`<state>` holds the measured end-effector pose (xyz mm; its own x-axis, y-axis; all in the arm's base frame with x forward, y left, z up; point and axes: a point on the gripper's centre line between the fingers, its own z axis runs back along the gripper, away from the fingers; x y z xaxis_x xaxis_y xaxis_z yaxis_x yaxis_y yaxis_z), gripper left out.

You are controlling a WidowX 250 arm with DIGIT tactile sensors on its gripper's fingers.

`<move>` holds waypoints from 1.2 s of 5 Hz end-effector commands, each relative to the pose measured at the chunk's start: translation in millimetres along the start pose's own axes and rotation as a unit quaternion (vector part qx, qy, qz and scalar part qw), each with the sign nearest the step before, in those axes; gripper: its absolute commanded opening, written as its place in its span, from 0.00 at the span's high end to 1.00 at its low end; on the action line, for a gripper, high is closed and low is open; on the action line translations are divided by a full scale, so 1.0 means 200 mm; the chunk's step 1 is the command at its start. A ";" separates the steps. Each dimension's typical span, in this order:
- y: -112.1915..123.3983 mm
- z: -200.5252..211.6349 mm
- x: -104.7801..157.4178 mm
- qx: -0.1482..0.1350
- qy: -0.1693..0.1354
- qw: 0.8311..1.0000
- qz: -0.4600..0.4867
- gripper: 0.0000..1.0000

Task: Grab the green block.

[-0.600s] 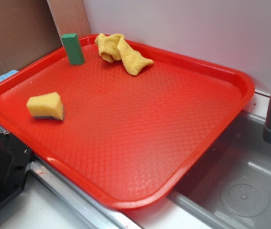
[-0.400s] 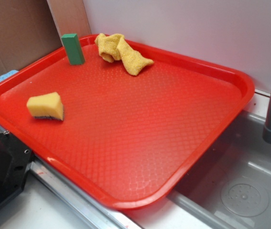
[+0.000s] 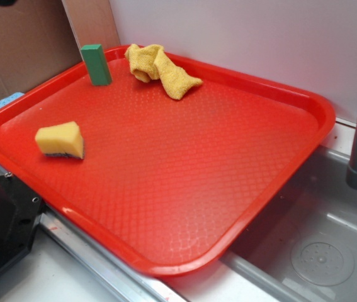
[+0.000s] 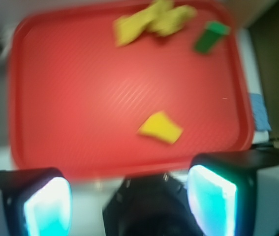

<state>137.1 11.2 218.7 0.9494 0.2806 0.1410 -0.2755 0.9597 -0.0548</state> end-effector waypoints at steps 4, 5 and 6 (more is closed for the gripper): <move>0.42 -0.52 0.55 0.039 -0.166 0.955 0.242 0.00; 0.44 -0.65 0.65 0.072 -0.170 0.953 0.240 0.00; 0.44 -0.74 0.72 0.090 -0.168 0.954 0.233 0.00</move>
<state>266.5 127.6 65.9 0.6505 0.6465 0.3985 -0.7069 0.7073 0.0065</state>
